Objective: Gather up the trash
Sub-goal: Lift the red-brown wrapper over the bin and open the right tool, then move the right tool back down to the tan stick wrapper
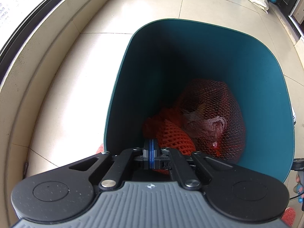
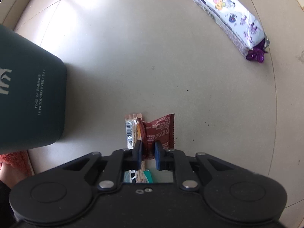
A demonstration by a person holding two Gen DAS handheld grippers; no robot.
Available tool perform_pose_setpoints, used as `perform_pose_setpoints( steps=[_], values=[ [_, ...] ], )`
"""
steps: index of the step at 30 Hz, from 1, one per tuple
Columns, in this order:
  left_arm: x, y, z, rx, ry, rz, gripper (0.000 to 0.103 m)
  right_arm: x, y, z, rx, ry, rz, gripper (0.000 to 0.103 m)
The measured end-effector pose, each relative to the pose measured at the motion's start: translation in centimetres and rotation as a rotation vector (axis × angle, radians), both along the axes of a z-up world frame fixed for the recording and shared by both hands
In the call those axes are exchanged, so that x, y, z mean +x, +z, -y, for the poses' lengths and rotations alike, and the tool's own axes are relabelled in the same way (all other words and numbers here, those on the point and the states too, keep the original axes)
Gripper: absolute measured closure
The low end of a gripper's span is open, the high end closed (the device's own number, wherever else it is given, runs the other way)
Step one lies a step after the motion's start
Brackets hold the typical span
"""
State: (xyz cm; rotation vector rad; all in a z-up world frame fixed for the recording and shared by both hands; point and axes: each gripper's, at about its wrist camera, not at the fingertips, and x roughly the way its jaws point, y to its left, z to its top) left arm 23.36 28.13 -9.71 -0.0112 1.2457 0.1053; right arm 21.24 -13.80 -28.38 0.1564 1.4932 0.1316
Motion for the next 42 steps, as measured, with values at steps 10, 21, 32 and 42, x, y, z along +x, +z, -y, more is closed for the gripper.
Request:
perform_pose_setpoints(
  steps=[10,21,32,42],
  values=[
    [0.0,0.0,-0.2,-0.011,0.006,-0.001,0.103,-0.9,15.3,-4.9,0.05,0.277,0.195,0.091],
    [0.1,0.2,-0.6,-0.021,0.006,-0.006,0.103,-0.4,29.4,-14.6,0.191,0.542,0.452,0.091],
    [0.1,0.4,-1.9,-0.06,0.015,-0.004,0.103,2.3,24.9,-23.3,0.165,0.62,0.413,0.091],
    [0.0,0.3,-2.3,-0.071,0.016,-0.003,0.103,3.3,17.5,-26.4,0.043,0.653,0.295,0.091]
  ],
)
